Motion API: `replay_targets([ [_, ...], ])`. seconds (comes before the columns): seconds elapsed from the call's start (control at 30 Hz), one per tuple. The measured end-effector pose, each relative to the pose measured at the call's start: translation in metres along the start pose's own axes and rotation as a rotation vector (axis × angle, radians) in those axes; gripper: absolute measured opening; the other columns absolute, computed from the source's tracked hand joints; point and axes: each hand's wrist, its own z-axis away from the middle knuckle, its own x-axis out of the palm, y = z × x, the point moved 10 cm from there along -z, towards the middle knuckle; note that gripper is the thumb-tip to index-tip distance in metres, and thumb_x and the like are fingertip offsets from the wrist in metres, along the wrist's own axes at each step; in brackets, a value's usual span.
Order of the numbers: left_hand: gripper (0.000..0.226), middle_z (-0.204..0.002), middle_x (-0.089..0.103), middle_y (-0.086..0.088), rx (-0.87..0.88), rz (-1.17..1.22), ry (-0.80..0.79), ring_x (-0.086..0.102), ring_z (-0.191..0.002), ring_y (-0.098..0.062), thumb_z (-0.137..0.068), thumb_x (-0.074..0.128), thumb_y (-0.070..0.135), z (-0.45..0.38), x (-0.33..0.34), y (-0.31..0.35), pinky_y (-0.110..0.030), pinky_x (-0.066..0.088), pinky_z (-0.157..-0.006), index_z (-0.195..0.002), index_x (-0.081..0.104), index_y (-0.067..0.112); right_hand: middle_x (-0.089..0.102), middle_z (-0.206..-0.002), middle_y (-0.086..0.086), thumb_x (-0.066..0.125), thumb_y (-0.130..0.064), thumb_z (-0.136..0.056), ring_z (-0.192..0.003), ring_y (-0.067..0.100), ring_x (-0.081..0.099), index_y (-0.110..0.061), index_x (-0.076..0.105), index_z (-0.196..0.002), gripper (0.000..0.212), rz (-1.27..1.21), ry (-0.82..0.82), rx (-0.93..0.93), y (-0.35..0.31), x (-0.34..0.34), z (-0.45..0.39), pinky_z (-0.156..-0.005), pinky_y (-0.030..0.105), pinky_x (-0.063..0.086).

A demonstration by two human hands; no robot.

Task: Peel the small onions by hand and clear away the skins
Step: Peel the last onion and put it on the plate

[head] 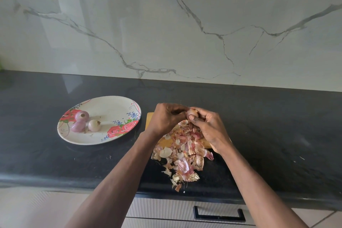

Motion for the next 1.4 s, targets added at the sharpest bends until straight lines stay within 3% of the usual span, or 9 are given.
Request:
replay_targets([
  [0.1, 0.018, -0.089, 0.076, 0.006, -0.029, 0.017, 0.014, 0.073, -0.079, -0.002, -0.088, 0.073, 0.005, -0.001, -0.001, -0.003, -0.021, 0.057, -0.075, -0.104, 0.079, 0.009, 0.076, -0.105, -0.006, 0.072, -0.015, -0.092, -0.103, 0.011, 0.070, -0.030, 0.073, -0.111, 0.024, 0.030, -0.023, -0.027, -0.002, 0.004, -0.001, -0.095, 0.036, 0.055],
  [0.2, 0.021, -0.087, 0.076, 0.005, -0.071, 0.042, 0.054, 0.073, -0.075, -0.006, -0.088, 0.068, 0.001, -0.003, -0.005, -0.008, -0.027, 0.058, -0.074, -0.103, 0.079, 0.008, 0.075, -0.110, -0.004, 0.075, -0.014, -0.090, -0.104, 0.009, 0.070, -0.025, 0.065, -0.120, 0.034, 0.000, -0.010, 0.018, 0.004, 0.005, -0.002, -0.095, 0.035, 0.056],
  [0.33, 0.028, -0.096, 0.079, -0.004, -0.113, 0.161, -0.058, 0.076, -0.081, -0.019, -0.084, 0.069, 0.016, -0.004, 0.003, -0.013, -0.038, 0.061, -0.080, -0.109, 0.078, 0.008, 0.077, -0.101, -0.002, 0.082, -0.014, -0.082, -0.094, 0.013, 0.073, -0.020, 0.064, -0.111, 0.035, -0.057, 0.079, 0.035, 0.004, -0.009, -0.003, -0.082, 0.032, 0.059],
  [0.5, 0.023, -0.091, 0.079, -0.005, -0.114, 0.191, -0.097, 0.076, -0.077, -0.024, -0.088, 0.077, 0.016, -0.004, 0.002, -0.014, -0.047, 0.062, -0.080, -0.109, 0.078, 0.007, 0.075, -0.106, -0.006, 0.081, -0.010, -0.081, -0.097, 0.001, 0.070, -0.014, 0.071, -0.119, 0.040, -0.025, 0.083, -0.016, 0.001, -0.015, -0.005, -0.082, 0.017, 0.054],
  [0.6, 0.023, -0.090, 0.079, -0.005, -0.115, 0.176, -0.117, 0.077, -0.079, -0.023, -0.087, 0.077, 0.016, -0.003, 0.004, -0.014, -0.049, 0.061, -0.081, -0.109, 0.078, 0.009, 0.074, -0.113, -0.004, 0.082, -0.012, -0.080, -0.104, 0.002, 0.069, -0.012, 0.070, -0.123, 0.045, 0.045, 0.078, -0.042, 0.000, -0.014, -0.007, -0.091, 0.021, 0.055],
  [0.8, 0.020, -0.092, 0.079, -0.001, -0.090, 0.112, -0.106, 0.076, -0.085, -0.017, -0.088, 0.077, 0.014, -0.001, 0.007, -0.011, -0.044, 0.062, -0.082, -0.107, 0.079, 0.009, 0.074, -0.110, -0.004, 0.081, -0.011, -0.083, -0.099, -0.002, 0.069, -0.012, 0.071, -0.122, 0.041, 0.142, 0.073, -0.079, 0.000, -0.014, -0.005, -0.091, 0.021, 0.056],
  [1.03, 0.018, -0.088, 0.079, -0.004, -0.099, 0.122, -0.080, 0.076, -0.080, -0.016, -0.088, 0.076, 0.013, -0.001, 0.006, -0.011, -0.037, 0.062, -0.078, -0.105, 0.079, 0.007, 0.075, -0.111, -0.004, 0.077, -0.014, -0.088, -0.104, 0.008, 0.070, -0.014, 0.071, -0.123, 0.036, 0.154, 0.071, -0.070, 0.005, -0.011, -0.006, -0.094, 0.031, 0.056],
  [1.2, 0.017, -0.083, 0.077, 0.002, -0.096, 0.086, -0.057, 0.073, -0.073, -0.006, -0.088, 0.076, 0.011, 0.000, 0.005, -0.008, -0.017, 0.055, -0.069, -0.104, 0.079, 0.007, 0.074, -0.110, -0.001, 0.074, -0.014, -0.091, -0.096, 0.009, 0.071, -0.012, 0.071, -0.123, 0.032, 0.162, 0.049, -0.050, 0.006, -0.007, -0.004, -0.075, 0.023, 0.059],
  [1.4, 0.014, -0.077, 0.076, 0.003, -0.114, 0.042, -0.018, 0.073, -0.070, -0.008, -0.087, 0.075, 0.006, -0.001, 0.003, -0.010, -0.018, 0.055, -0.066, -0.099, 0.080, 0.009, 0.075, -0.100, -0.005, 0.071, -0.011, -0.092, -0.089, 0.008, 0.071, -0.018, 0.073, -0.116, 0.024, 0.152, 0.018, -0.047, 0.002, -0.003, 0.000, -0.069, 0.021, 0.057],
])
